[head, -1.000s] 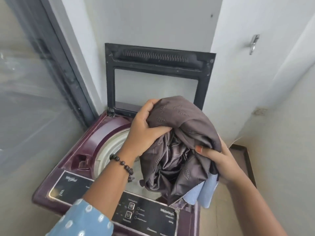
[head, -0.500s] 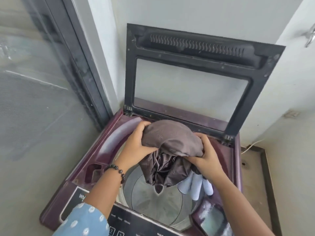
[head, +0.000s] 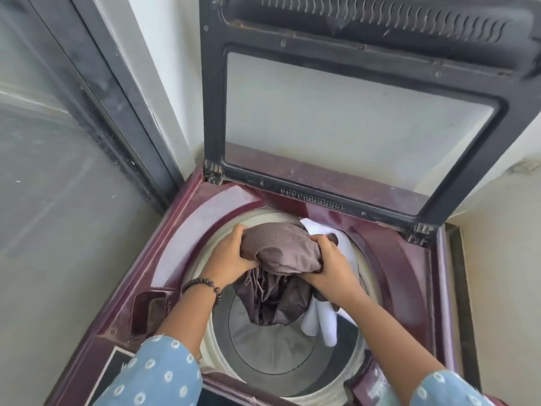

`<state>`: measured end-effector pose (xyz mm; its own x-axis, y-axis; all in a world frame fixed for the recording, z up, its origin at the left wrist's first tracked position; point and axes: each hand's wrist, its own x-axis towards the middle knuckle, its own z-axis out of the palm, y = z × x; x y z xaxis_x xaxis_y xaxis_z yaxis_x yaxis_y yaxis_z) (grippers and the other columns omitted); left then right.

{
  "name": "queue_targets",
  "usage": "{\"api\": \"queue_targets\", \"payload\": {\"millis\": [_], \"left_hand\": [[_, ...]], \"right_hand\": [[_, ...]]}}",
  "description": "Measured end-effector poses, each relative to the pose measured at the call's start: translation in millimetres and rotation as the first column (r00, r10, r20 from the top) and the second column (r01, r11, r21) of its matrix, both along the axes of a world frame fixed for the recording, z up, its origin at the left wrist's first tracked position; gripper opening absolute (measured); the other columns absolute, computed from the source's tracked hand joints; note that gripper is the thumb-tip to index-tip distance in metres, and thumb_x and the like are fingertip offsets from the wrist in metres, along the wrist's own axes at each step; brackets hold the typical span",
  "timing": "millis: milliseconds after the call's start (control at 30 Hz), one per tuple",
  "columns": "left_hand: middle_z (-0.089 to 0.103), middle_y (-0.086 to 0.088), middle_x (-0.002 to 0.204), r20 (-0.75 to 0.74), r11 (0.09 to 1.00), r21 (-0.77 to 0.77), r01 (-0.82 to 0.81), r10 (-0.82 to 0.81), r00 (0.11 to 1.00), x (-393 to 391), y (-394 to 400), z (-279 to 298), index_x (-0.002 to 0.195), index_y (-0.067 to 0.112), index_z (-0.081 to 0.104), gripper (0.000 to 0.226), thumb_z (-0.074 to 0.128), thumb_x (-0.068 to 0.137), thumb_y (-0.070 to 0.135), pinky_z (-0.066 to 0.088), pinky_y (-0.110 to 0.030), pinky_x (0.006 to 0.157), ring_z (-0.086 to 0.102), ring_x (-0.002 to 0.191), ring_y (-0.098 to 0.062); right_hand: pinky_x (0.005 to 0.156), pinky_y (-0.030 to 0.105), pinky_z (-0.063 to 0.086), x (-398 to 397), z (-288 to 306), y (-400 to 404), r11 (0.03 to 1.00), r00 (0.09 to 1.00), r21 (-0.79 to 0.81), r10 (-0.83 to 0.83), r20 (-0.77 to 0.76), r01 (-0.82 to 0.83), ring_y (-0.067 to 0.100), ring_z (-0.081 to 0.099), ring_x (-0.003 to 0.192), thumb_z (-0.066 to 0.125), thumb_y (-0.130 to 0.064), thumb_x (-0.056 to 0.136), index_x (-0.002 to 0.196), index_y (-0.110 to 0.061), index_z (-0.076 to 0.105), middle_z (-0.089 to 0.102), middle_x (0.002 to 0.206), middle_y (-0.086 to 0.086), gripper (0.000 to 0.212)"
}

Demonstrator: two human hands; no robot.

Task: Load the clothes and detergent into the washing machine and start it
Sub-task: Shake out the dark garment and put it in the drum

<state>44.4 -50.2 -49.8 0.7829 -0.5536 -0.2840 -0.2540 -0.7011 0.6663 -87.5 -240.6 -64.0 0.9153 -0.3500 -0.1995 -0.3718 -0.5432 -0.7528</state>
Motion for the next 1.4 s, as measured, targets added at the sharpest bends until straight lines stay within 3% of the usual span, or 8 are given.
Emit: {"api": "queue_targets", "payload": {"millis": [267,500,600,700,833,1100,1233,1400], "left_hand": [[0.060,-0.005,0.120,-0.245,0.959,0.250,0.136,-0.074,0.967,20.8,2.4,-34.4,0.129,0.014,0.046,0.063,0.080,0.076,0.022,0.051,-0.032,0.082,0.061,0.104,-0.022],[0.058,-0.009,0.131,-0.062,0.938,0.319,0.133,-0.120,0.991,16.0,-10.4,-55.8,0.141,0.011,0.039,0.063,0.066,0.088,0.033,0.050,-0.034,0.082,0.060,0.109,-0.026],[0.055,-0.012,0.133,-0.101,0.935,0.318,0.158,-0.133,0.986,15.6,-15.0,-63.5,0.141,0.006,0.036,0.062,0.062,0.092,0.031,0.050,-0.036,0.084,0.060,0.111,-0.027],[0.058,-0.014,0.129,-0.207,0.894,0.390,0.221,-0.149,0.967,17.2,-13.3,-72.3,0.137,0.004,0.038,0.056,0.059,0.094,0.033,0.048,-0.034,0.085,0.059,0.112,-0.029],[0.057,-0.017,0.131,-0.357,0.812,0.475,0.339,-0.174,0.918,8.3,-11.5,-82.8,0.135,0.002,0.043,0.047,0.055,0.099,0.029,0.042,-0.030,0.081,0.057,0.117,-0.030],[0.050,-0.022,0.142,-0.322,0.888,0.439,0.138,0.012,0.947,16.8,-14.4,-99.1,0.148,-0.001,0.022,0.061,0.044,0.103,0.034,0.044,-0.037,0.097,0.053,0.125,-0.035],[0.037,-0.015,0.154,-0.513,0.940,0.313,-0.140,0.291,0.808,15.6,-14.8,-110.7,0.156,0.013,-0.001,0.078,0.046,0.101,0.040,0.058,-0.041,0.081,0.059,0.119,-0.038],[0.025,-0.010,0.160,-0.444,0.961,0.253,-0.110,0.217,0.870,21.2,-15.3,-119.4,0.157,0.019,-0.002,0.086,0.053,0.095,0.046,0.034,-0.045,0.115,0.037,0.142,-0.029]], "right_hand": [[0.081,0.032,0.049,8.5,-47.0,10.5,0.972,0.940,0.225,0.015,-0.341,0.066,0.019,0.061,0.097,0.074,-0.024,0.084,0.116,-0.018,0.053,0.065,0.103,-0.002,0.039],[0.089,0.058,0.052,17.0,-85.7,8.0,0.849,0.874,0.405,-0.124,-0.470,0.339,0.036,0.069,0.096,0.071,-0.017,0.084,0.110,-0.015,0.065,0.072,0.104,0.013,0.027],[0.085,0.045,0.056,25.5,-81.7,4.4,0.836,0.852,0.410,-0.122,-0.510,0.365,0.033,0.068,0.088,0.065,-0.003,0.089,0.111,-0.002,0.065,0.071,0.105,0.019,0.022],[0.057,0.016,0.052,27.8,-83.3,3.3,0.860,0.826,0.404,-0.034,-0.563,0.311,0.015,0.062,0.072,0.063,-0.003,0.091,0.107,-0.005,0.063,0.067,0.092,0.009,0.016],[0.043,0.013,0.042,24.4,-96.8,7.4,0.900,0.725,0.365,0.085,-0.684,0.239,0.005,0.058,0.052,0.064,-0.008,0.091,0.089,-0.013,0.063,0.062,0.077,0.002,0.006],[0.076,0.030,0.049,54.0,-86.0,-11.5,0.963,0.775,0.125,-0.110,-0.622,0.238,0.029,0.062,0.102,0.080,-0.034,0.076,0.128,-0.005,0.053,0.062,0.121,0.012,0.065],[0.091,0.034,0.047,69.4,-77.6,-20.7,0.993,0.852,-0.045,-0.116,-0.510,0.108,0.032,0.058,0.115,0.061,-0.038,0.092,0.129,-0.004,0.055,0.062,0.127,0.016,0.051],[0.106,0.037,0.037,53.7,-83.5,-17.4,0.995,0.855,-0.091,-0.018,-0.518,-0.035,0.034,0.043,0.133,0.052,-0.035,0.097,0.149,-0.011,0.031,0.041,0.148,0.016,0.061]]}}
